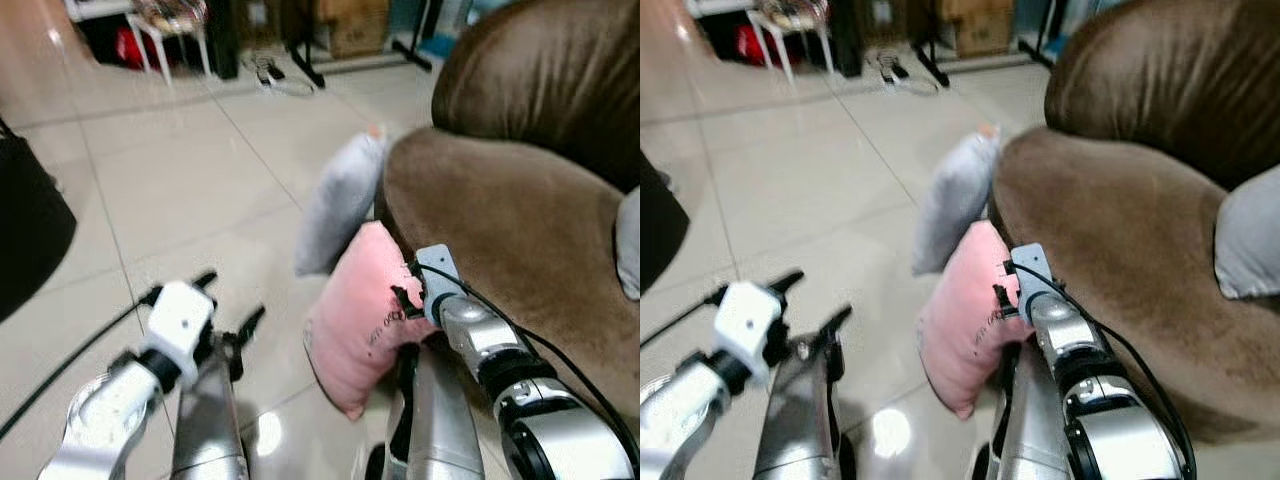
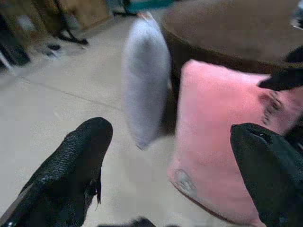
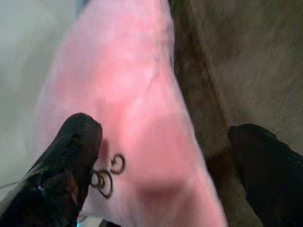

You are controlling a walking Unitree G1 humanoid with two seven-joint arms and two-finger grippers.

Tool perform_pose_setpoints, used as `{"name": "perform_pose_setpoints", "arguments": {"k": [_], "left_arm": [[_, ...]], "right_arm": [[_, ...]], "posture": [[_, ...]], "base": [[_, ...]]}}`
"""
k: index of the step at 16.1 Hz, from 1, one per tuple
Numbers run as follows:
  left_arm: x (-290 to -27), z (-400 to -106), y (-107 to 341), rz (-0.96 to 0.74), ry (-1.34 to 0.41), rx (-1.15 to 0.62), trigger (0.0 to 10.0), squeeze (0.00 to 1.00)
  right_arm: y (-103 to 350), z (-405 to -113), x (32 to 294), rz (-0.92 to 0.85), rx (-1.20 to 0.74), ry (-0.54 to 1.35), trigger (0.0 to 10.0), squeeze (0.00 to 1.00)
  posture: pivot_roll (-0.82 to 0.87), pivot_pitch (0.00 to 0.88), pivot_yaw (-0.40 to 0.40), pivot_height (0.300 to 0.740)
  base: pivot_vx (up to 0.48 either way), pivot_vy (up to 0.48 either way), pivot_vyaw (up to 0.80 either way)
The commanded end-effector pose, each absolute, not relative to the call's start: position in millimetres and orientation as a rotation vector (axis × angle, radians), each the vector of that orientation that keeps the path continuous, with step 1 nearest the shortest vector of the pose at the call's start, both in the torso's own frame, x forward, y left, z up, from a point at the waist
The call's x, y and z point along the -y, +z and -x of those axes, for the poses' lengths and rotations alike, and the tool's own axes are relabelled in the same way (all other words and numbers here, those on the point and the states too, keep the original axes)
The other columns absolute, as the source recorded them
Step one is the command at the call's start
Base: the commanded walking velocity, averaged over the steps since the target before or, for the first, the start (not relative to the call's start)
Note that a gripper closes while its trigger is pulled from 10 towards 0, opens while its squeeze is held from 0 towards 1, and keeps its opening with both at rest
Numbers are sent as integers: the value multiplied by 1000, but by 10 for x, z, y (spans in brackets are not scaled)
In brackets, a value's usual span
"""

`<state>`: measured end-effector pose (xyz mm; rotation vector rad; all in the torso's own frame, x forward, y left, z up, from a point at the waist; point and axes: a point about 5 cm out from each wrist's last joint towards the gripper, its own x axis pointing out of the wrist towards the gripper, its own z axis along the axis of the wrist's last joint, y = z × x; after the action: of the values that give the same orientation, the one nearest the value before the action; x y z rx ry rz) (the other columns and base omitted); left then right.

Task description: Move the pillow to the sofa from floor

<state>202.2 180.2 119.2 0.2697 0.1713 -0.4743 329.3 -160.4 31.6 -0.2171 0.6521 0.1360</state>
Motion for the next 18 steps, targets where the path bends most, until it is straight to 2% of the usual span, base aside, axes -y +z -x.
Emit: {"name": "perform_pose_setpoints", "arguments": {"k": [1,6,7,8,9,12,18], "left_arm": [[-1771,-1959,1234,-264,-493,-172,10000,0],[-1797,-1786,1288,-257,-501,-211,10000,0],[-1794,-1764,1296,-254,-501,-217,10000,0],[-1787,-1750,1300,-248,-503,-222,10000,0],[-1777,-1735,1301,-235,-512,-230,10000,0],[-1724,-1654,1263,-207,-580,-280,10000,0],[-1698,-1678,1240,-195,-595,-291,10000,0]], "right_arm": [[308,-3306,1607,204,-645,121,10000,0],[270,-3299,1622,259,-645,79,10000,0],[257,-3294,1612,267,-652,81,3961,0],[255,-3295,1589,260,-652,89,1255,0],[255,-3298,1566,254,-652,101,0,0],[225,-3276,1526,243,-671,139,0,0],[249,-3298,1464,217,-672,192,0,0]], "posture": [[-45,184,-74,446],[-55,224,-84,446],[-56,226,-89,446],[-56,226,-91,446],[-57,227,-94,446],[-58,222,-95,446],[-64,199,-97,446]], "base": [[0,0,0],[0,0,0],[0,0,0],[0,0,0],[0,0,0],[0,0,0],[0,0,0]]}}
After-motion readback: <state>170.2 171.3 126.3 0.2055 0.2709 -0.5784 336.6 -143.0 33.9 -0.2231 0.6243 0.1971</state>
